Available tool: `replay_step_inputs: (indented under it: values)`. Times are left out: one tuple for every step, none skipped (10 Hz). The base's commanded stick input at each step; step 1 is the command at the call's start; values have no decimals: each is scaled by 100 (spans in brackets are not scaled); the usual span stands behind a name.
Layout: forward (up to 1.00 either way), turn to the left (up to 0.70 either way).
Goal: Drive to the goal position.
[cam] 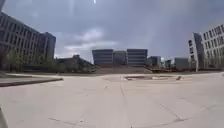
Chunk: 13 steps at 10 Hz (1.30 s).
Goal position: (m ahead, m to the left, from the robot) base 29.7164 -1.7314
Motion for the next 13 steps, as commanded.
replay_step_inputs:
  values:
    - [100,0]
    - [100,0]
    - [100,0]
    - [100,0]
    - [100,0]
    - [100,0]
    - [100,0]
    - [100,0]
    - [100,-6]
    - [100,-21]
    - [100,-28]
    - [100,0]
    - [100,0]
